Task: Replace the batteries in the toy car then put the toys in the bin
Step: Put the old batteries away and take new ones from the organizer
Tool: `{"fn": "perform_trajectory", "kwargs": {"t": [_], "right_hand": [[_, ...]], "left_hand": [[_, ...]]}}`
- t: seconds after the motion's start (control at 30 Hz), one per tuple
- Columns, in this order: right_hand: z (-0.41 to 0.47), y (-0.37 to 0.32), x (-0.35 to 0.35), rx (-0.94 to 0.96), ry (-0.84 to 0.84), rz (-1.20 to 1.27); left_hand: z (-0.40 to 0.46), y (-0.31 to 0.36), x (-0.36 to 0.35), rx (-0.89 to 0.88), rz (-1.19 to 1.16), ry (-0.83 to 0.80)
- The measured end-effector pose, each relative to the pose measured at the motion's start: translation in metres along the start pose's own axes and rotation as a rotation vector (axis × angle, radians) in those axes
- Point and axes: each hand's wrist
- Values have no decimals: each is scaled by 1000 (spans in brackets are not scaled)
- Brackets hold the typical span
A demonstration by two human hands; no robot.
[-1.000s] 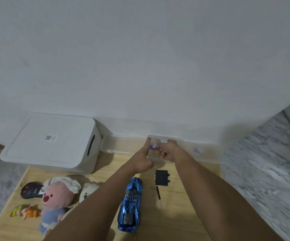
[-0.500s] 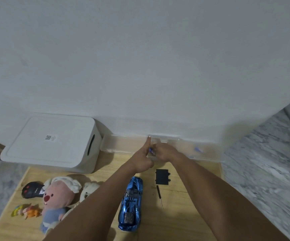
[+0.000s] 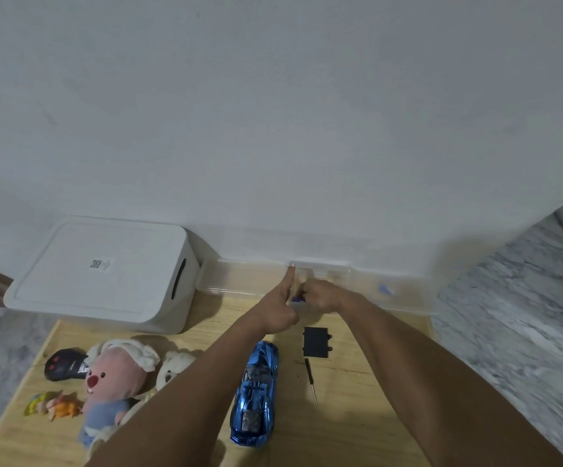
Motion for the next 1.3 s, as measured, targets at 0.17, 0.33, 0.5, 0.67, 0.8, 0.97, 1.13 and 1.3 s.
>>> {"fn": "perform_trajectory", "kwargs": {"t": [0.17,0.33,0.5,0.67,0.8,0.97,1.13,1.3], "right_hand": [[2,-2,2,-69,-49,46],[-2,-3,4,-65,-90,66],[-21,-2,13,-69,-109,-27],[-43,-6,16,-65,24,-136],[-53,0,12,-102,132,71],[-77,11,6,-220,134,726],[-101,12,-1,-217,125,849],[-116,11,-13,-182,75,755]], "left_hand": [[2,-2,-1,16,13,4],[4,-3,-3,36,20,12],[6,-2,-5,35,32,9],[8,0,-5,34,-43,22],[4,0,-8,7,5,92],[-13,-3,-16,-6,71,377],[-41,-19,-20,52,281,611],[-68,-47,-33,322,466,526]]}}
Point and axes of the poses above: each hand's wrist, its own z-axis towards the middle knuckle, its own x-axis out of the back of the hand, y = z × x
